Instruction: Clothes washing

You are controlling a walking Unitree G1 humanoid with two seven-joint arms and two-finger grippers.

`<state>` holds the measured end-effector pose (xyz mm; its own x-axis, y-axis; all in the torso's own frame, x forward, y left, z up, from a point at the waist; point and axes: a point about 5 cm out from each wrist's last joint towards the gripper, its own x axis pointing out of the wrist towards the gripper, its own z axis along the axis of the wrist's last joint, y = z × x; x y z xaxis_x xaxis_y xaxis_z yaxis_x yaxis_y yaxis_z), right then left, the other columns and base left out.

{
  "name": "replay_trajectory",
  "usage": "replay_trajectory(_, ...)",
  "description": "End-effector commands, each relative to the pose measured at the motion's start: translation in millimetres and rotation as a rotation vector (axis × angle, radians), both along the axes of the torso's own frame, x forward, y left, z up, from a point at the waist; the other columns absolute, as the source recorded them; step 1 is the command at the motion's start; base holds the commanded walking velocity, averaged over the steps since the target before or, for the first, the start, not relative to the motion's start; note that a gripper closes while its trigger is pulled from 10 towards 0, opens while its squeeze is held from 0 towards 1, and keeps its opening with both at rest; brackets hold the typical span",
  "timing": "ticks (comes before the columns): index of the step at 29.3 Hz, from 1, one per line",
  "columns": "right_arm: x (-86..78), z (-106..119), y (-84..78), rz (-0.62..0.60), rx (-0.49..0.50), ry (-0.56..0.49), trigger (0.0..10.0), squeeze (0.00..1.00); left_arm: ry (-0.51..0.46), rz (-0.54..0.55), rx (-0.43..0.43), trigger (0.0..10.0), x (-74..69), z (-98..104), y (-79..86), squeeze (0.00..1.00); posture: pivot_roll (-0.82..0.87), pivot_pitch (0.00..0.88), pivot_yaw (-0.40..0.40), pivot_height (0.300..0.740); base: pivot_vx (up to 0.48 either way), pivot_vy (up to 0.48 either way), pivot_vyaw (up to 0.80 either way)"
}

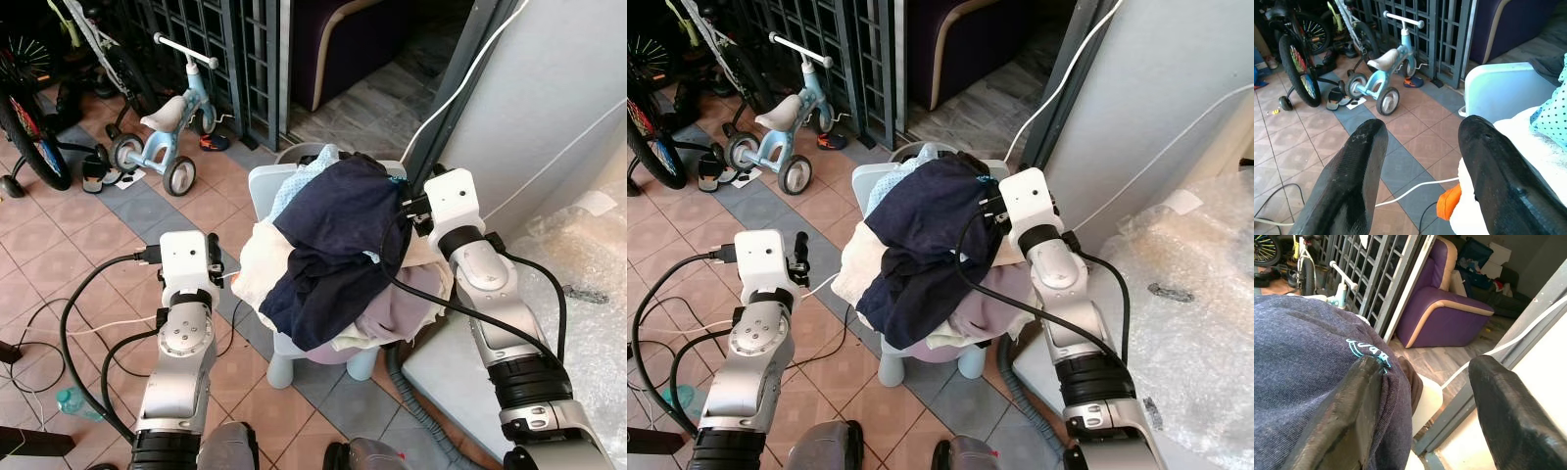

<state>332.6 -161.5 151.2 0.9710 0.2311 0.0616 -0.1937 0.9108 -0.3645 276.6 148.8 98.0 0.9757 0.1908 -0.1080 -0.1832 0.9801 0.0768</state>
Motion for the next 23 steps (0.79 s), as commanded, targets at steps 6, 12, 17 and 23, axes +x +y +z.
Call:
replay_trajectory(6, -4.4, -20, 19.2, 0.127, 0.106, 0.156, 0.0, 0.0, 0.021, -0.012, -0.009, 10.0, 0.9, -4, -2.9, 0.0, 0.04, 0.082, -0.035, 0.74, 0.0, 0.0, 0.0)
replay_trajectory(12, -9.8, -36, 29.8, 0.158, 0.183, 0.239, 0.0, 0.0, 0.028, -0.016, -0.009, 10.0, 0.1, -5, -2.2, 0.0, 0.05, 0.078, -0.032, 0.74, 0.0, 0.0, 0.0)
replay_trajectory(17, -9.2, -38, 31.7, 0.154, 0.244, 0.259, 0.0, 0.0, 0.027, -0.019, -0.007, 10.0, 1.0, -4, -1.8, 0.0, 0.05, 0.073, -0.026, 0.74, 0.0, 0.0, 0.0)
replay_trajectory(23, -5.0, -28, 21.5, 0.092, 0.308, 0.191, 0.0, 0.0, 0.024, -0.028, -0.004, 10.0, 2.8, -4, -2.9, 0.0, 0.05, 0.065, -0.022, 0.74, 0.0, 0.0, 0.0)
